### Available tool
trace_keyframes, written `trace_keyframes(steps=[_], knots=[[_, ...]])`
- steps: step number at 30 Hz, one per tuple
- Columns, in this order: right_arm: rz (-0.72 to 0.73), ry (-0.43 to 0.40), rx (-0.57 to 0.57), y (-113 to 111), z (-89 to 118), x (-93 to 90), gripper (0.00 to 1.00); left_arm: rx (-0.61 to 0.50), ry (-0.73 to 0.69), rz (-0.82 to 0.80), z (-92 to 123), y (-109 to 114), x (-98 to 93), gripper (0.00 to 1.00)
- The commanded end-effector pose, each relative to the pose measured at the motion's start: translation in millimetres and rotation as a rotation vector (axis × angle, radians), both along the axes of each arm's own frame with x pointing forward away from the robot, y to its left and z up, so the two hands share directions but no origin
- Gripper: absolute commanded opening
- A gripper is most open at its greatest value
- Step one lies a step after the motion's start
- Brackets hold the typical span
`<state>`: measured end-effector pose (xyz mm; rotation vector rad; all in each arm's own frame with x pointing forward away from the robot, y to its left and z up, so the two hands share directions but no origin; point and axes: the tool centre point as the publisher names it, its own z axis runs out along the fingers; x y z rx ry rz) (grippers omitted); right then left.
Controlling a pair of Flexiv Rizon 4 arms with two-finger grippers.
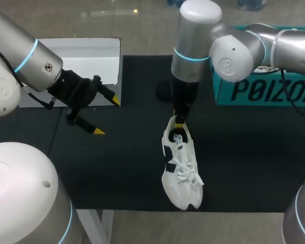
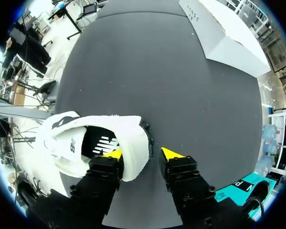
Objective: Take the shoe out of the shoebox, open the shoe tongue, remove and reinsert the insole, then place the shoe into the shoebox
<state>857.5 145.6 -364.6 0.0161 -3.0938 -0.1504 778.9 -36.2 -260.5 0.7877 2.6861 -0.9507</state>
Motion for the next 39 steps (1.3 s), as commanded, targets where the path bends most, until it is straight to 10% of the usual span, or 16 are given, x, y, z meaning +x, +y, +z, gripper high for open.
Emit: trace_keyframes(steps=[1, 8, 20, 39], knots=[[-0.001, -0.005, -0.001, 2, 0, -2.6, 0.23, 0.004, 0.0, 0.0, 0, -1, 0.4, 1.0], [0.003, -0.005, 0.007, 6, -1, -7.3, 0.0, 0.004, 0.0, 0.0, 0, -1, 0.4, 1.0], [-0.004, -0.052, -0.01, 4, 29, -12.7, 0.0, 0.004, 0.0, 0.0, 0, -1, 0.4, 1.0], [-0.117, -0.083, -0.058, -46, 167, 15.7, 0.0, 0.004, 0.0, 0.0, 0, -1, 0.4, 1.0]])
